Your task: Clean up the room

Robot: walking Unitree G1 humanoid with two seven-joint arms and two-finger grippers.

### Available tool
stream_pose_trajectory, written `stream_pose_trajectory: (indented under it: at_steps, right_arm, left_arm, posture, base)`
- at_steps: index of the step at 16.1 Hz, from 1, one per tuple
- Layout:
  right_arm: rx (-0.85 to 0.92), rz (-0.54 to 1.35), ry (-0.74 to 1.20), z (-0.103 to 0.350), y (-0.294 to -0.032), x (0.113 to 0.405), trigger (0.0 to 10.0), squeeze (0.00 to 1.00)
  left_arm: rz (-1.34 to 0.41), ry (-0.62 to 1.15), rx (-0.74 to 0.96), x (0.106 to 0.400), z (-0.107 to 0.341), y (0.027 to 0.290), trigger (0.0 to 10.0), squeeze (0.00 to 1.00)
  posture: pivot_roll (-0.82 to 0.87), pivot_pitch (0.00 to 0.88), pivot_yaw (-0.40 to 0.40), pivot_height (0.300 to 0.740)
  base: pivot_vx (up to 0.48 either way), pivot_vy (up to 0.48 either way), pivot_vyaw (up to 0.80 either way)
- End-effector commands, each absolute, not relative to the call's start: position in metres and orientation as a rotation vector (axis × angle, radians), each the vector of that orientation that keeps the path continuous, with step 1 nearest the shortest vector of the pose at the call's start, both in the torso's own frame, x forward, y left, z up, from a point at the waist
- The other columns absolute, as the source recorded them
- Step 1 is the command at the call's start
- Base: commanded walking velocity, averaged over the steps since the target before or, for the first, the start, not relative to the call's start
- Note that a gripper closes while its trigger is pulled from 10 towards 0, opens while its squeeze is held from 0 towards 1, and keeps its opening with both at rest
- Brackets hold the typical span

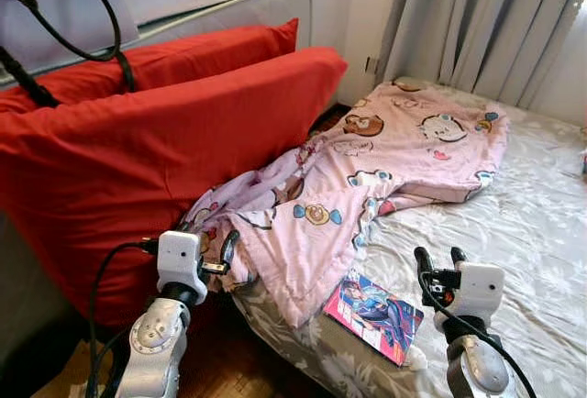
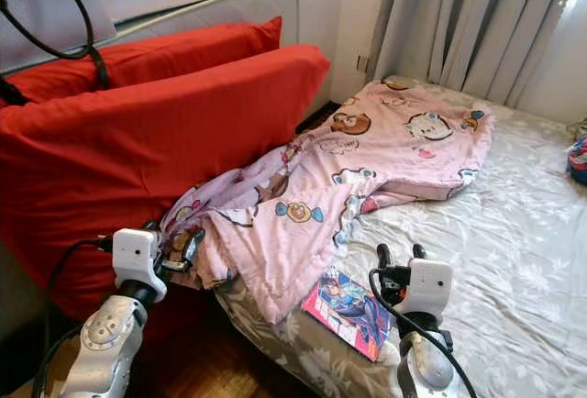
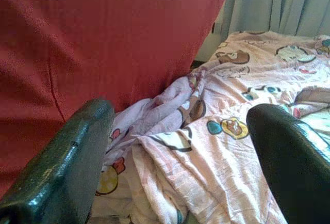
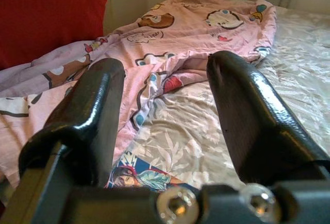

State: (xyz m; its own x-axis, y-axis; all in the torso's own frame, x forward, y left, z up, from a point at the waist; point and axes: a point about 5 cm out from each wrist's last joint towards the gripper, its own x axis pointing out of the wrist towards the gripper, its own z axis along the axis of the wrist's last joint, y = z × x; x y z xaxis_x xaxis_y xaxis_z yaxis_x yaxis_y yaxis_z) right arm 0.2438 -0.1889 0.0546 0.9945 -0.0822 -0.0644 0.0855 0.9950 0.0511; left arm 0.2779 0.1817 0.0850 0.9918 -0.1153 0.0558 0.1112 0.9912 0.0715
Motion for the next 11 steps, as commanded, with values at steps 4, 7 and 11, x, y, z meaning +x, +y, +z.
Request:
stream_pose_trajectory:
  at_steps: [4,7,11]
  right_arm:
    - [0.055,-0.080,0.031,0.0593,-0.1842,0.2441,10.0,0.00]
    - [0.047,-0.074,0.046,0.0589,-0.1829,0.2476,10.0,0.00]
    - [0.058,-0.059,0.032,0.0598,-0.1800,0.2476,10.0,0.00]
  left_arm:
    - [-0.101,-0.040,0.059,0.2755,0.0838,0.1827,10.0,0.00]
    - [-0.100,-0.039,0.066,0.2757,0.0852,0.1831,10.0,0.00]
    - [-0.089,-0.026,0.062,0.2736,0.0825,0.1837,10.0,0.00]
  posture:
    - [-0.02,0.000,-0.022,0.671]
    - [-0.02,0.000,-0.020,0.671]
    - [-0.02,0.000,-0.018,0.671]
  base:
    - [0.000,0.000,0.00]
    - [0.000,0.000,0.00]
    - [0.000,0.000,0.00]
